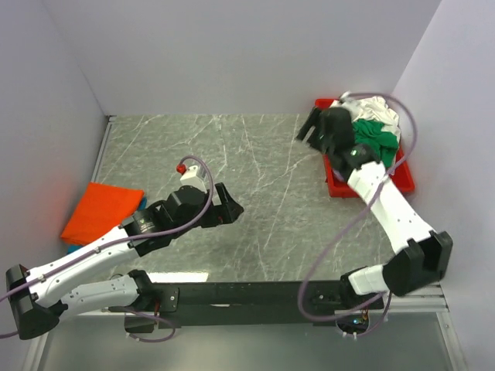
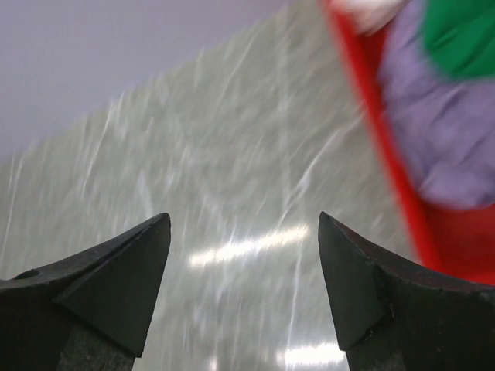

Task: Fold and stack the t-shirts
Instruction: Grab the tshirt from the pile

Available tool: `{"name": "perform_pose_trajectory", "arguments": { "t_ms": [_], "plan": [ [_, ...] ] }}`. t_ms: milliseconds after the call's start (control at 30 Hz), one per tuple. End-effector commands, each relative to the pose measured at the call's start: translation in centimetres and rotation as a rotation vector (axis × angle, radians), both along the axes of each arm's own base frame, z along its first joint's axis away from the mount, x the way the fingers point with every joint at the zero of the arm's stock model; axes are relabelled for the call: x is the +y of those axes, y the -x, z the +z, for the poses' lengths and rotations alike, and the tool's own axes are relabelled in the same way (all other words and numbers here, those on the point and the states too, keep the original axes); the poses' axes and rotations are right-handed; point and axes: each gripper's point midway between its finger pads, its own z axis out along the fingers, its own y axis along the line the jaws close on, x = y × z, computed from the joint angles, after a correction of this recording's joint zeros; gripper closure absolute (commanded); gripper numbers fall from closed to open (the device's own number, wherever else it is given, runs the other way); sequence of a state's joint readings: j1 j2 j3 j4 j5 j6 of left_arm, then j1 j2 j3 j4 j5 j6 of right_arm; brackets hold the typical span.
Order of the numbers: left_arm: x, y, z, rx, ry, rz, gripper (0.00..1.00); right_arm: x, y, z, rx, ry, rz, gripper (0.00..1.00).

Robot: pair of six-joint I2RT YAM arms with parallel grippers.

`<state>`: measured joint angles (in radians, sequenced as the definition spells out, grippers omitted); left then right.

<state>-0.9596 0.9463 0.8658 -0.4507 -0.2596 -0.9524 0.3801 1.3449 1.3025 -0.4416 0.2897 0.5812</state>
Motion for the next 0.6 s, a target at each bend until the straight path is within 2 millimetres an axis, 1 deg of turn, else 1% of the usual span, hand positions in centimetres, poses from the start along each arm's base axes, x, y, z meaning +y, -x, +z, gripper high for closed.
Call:
{"name": "perform_pose_trajectory", "arguments": {
  "t_ms": [0,33,67,100,133,167,200,233,267,333,367,400,433,467,500,533,567],
  "plan": [
    [0.7,0.4,2.4,-0.033,-0.002,-0.010,0.00,-7.8,-3.7,2.4,-0.023,0.027,-0.190,0.17],
    [0.9,0.5,2.5,-0.029,-0.006,-0.011,0.01,-9.2,-4.4,2.3,-0.017,0.024,-0.223,0.18],
    [0.9,0.6,2.6,-0.031,-0.008,-0.016,0.01,-10.4,-5.3,1.1,0.013,0.021,-0.259,0.18],
    [1.0,0.6,3.0,-0.039,-0.002,-0.019,0.01,-11.9,-5.9,1.2,0.012,0.009,-0.291,0.18],
    [1.0,0.6,3.2,-0.043,-0.004,-0.020,0.01,-14.2,-6.4,0.6,0.023,-0.004,-0.334,0.19],
    [1.0,0.6,3.4,-0.048,-0.003,-0.024,0.01,-15.6,-6.9,-0.7,0.052,-0.016,-0.359,0.20],
    [0.9,0.6,3.7,-0.053,0.003,-0.026,0.01,-16.1,-7.1,-1.3,0.068,-0.030,-0.356,0.20],
    [0.8,0.5,3.7,-0.053,0.000,-0.028,0.01,-17.6,-7.3,-1.8,0.073,-0.028,-0.386,0.21],
    [0.7,0.5,3.7,-0.054,-0.002,-0.031,0.01,-18.3,-7.5,-3.2,0.105,-0.026,-0.401,0.21],
    [0.3,0.3,3.6,-0.051,-0.004,-0.035,0.01,-19.7,-7.7,-4.4,0.124,-0.024,-0.435,0.21],
    [0.1,0.3,3.6,-0.051,0.000,-0.040,0.00,-20.8,-7.9,-5.4,0.133,-0.034,-0.462,0.21],
    [-0.1,0.2,3.3,-0.048,-0.004,-0.045,0.01,-21.3,-7.8,-6.5,0.148,-0.042,-0.474,0.22],
    [-0.3,0.2,3.2,-0.043,-0.002,-0.051,0.01,-21.9,-8.0,-6.8,0.146,-0.056,-0.487,0.22],
    [-0.5,0.3,3.1,-0.040,0.002,-0.061,0.00,-23.1,-8.5,-7.3,0.131,-0.077,-0.519,0.22],
    [-0.7,0.3,2.9,-0.036,0.002,-0.064,0.01,-23.5,-8.7,-7.9,0.130,-0.090,-0.526,0.22],
    [-0.8,0.3,2.7,-0.032,-0.001,-0.068,0.01,-23.6,-9.2,-8.1,0.123,-0.119,-0.512,0.22],
    [-0.9,0.4,2.5,-0.030,-0.001,-0.073,0.00,-24.4,-9.9,-8.7,0.117,-0.139,-0.525,0.23]
  ]
}}
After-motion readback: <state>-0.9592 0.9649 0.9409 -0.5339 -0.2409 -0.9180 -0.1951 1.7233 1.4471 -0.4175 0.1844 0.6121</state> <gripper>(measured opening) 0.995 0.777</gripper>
